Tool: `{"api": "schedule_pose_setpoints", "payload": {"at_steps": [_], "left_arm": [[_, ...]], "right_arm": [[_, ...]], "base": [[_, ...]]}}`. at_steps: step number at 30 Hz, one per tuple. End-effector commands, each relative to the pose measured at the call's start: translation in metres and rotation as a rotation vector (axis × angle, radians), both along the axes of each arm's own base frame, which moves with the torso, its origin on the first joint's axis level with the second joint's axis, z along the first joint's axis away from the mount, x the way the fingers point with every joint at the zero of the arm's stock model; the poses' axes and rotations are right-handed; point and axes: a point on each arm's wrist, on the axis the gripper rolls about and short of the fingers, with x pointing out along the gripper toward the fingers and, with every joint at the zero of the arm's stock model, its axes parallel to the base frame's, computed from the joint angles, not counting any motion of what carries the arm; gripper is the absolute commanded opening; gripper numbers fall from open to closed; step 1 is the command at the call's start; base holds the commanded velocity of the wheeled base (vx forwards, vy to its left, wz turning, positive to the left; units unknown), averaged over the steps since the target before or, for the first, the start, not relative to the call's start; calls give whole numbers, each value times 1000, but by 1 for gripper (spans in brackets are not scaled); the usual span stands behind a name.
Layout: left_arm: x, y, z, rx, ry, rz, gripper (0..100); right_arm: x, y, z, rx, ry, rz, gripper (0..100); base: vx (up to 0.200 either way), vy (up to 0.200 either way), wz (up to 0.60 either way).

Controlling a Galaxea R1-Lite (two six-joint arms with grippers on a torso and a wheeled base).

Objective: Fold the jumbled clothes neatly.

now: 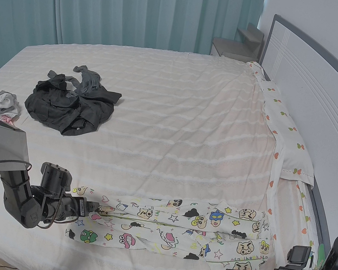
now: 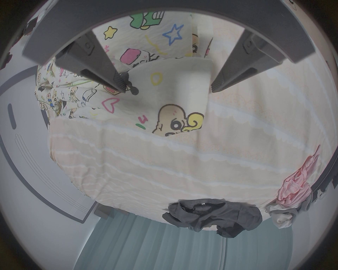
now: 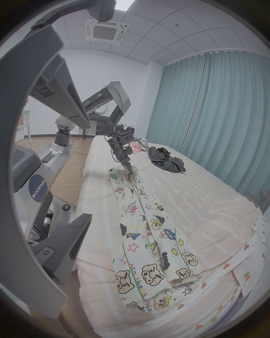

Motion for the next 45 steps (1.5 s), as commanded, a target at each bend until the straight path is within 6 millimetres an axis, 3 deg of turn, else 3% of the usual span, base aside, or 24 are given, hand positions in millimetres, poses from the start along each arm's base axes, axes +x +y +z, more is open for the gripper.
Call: {"api": "schedule_pose_setpoints", "payload": {"at_steps": [1, 12, 22, 33, 45], "left_arm": [[1, 0, -5, 12, 3, -7, 0], [-4, 1, -3, 18, -18, -7, 0], [-14, 6, 16, 106, -121, -82, 0], [-15, 18, -4, 253, -85, -153, 0], [-4, 26, -21, 306, -180, -92, 0]], "right_arm": [[-2, -2, -4, -12, 15, 1, 100], [-3, -2, -4, -18, 22, 2, 100], [-3, -2, -4, -16, 20, 1, 100], [-4, -3, -3, -16, 20, 2, 100], [-4, -3, -4, -20, 25, 2, 100]], "base": [[0, 0, 0], [0, 0, 0], [0, 0, 0], [0, 0, 0], [0, 0, 0]]}}
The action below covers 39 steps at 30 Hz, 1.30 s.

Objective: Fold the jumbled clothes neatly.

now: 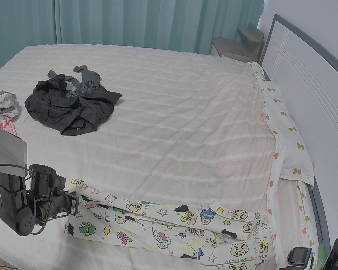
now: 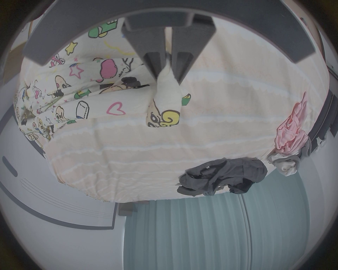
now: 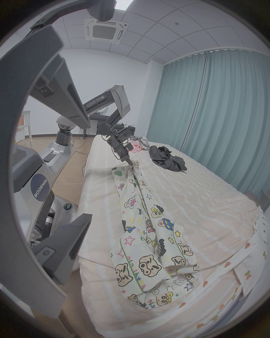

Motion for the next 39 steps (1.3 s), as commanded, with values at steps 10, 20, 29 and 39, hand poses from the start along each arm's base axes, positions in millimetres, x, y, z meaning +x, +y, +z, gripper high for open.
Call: {"api": "schedule_pose_setpoints", "payload": {"at_steps": [10, 20, 29, 39], "left_arm": [[-9, 1, -14, 8, 63, 2, 0], [-14, 2, 2, -16, 29, 3, 100], [-25, 24, 34, -137, -28, 1, 100], [-29, 48, 45, -489, 101, -30, 100]], "right_arm": [[-2, -2, -3, -10, 14, 2, 100], [-2, -2, -3, -11, 15, 2, 100], [-3, -2, -4, -15, 19, 1, 100], [-3, -2, -5, -20, 23, 2, 100]], "base": [[0, 0, 0], [0, 0, 0], [0, 0, 0], [0, 0, 0]]}}
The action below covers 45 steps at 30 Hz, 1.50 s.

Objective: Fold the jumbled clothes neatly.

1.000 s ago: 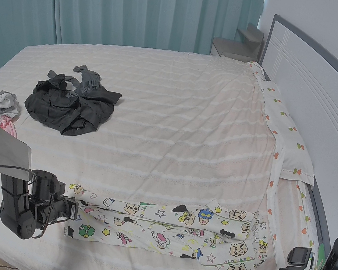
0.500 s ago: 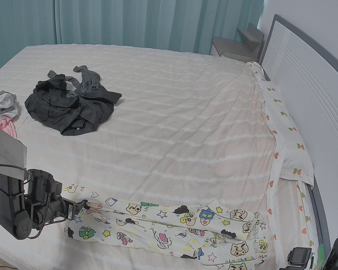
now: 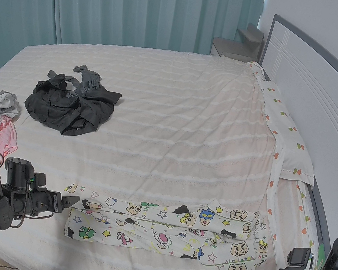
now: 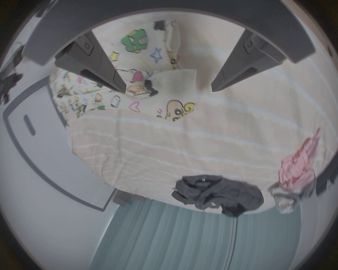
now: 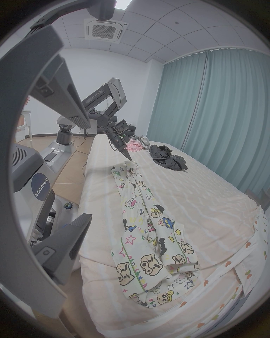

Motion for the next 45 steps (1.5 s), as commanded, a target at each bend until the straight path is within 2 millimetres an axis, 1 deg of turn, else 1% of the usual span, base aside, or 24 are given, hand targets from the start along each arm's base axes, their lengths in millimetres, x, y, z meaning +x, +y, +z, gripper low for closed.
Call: {"api": "schedule_pose_setpoints", "payload": {"at_steps": [1, 4, 9, 13, 15, 16, 17, 20, 22, 28, 29, 32, 36, 41, 45], "left_arm": [[3, 10, 14, -118, -2, 25, 100], [11, 6, 13, -171, 8, 18, 100], [17, 1, 8, -170, 14, 4, 100], [24, 0, -4, -165, 44, 5, 100], [31, 0, -13, -157, 52, 8, 100], [31, 0, -13, -157, 52, 8, 100], [36, 0, -19, -153, 59, 13, 100], [40, 0, -24, -154, 65, 13, 100], [41, -2, -27, -154, 73, 6, 100], [45, -17, -31, -155, 79, -37, 100], [44, -23, -33, -153, 86, -54, 100], [46, -31, -35, -139, 87, -66, 100], [48, -44, -44, -99, 100, -65, 100], [50, -47, -44, -80, 91, -53, 100], [48, -46, -45, -78, 100, -50, 100]], "right_arm": [[-3, -2, -3, -12, 13, 1, 100], [-3, -2, -3, -12, 13, 1, 100], [-2, -2, -4, -13, 13, 1, 100], [-3, -2, -4, -14, 14, 1, 100], [-2, -2, -4, -17, 18, 3, 100], [-2, -2, -4, -17, 18, 3, 100], [-3, -2, -4, -18, 19, 4, 100], [-3, -1, -4, -18, 19, 7, 100], [-4, -2, -6, -25, 29, 7, 100], [-4, -2, -6, -28, 30, 8, 100], [-3, -2, -6, -27, 29, 8, 100], [-4, -2, -6, -28, 30, 8, 100], [-4, -2, -5, -26, 28, 8, 100], [-4, -2, -5, -26, 28, 9, 100], [-3, -2, -6, -27, 29, 8, 100]], "base": [[0, 0, 0], [0, 0, 0], [0, 0, 0], [0, 0, 0], [0, 0, 0], [0, 0, 0], [0, 0, 0], [0, 0, 0], [0, 0, 0], [0, 0, 0], [0, 0, 0], [0, 0, 0], [0, 0, 0], [0, 0, 0], [0, 0, 0]]}}
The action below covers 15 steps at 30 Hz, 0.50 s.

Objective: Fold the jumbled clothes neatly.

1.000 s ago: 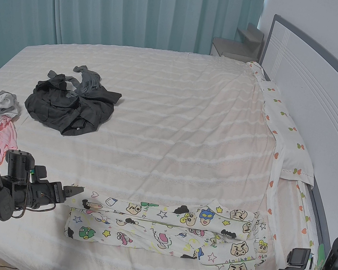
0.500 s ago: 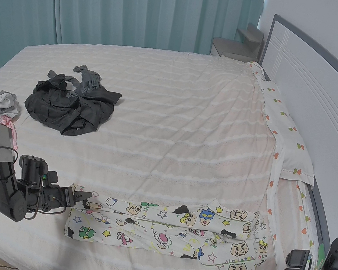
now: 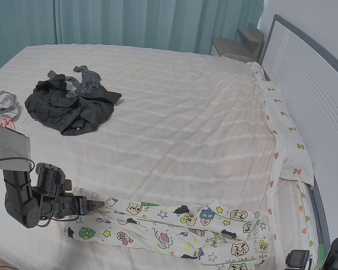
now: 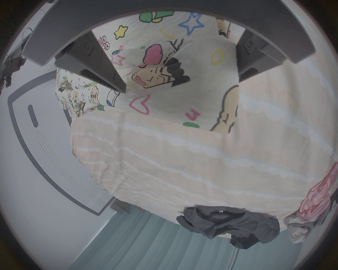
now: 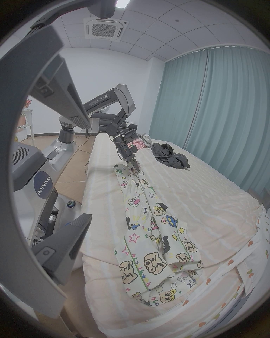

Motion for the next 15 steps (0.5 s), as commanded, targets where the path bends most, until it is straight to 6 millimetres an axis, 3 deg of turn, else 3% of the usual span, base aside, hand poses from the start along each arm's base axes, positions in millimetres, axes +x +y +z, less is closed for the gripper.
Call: {"api": "schedule_pose_setpoints", "payload": {"at_steps": [1, 15], "left_arm": [[-2, 1, -2, 2, 14, 2, 100], [-13, 10, 20, -3, 21, 20, 100]], "right_arm": [[-2, -2, -3, -11, 13, 0, 100], [-2, -2, -3, -10, 12, 0, 100]], "base": [[0, 0, 0], [0, 0, 0]]}}
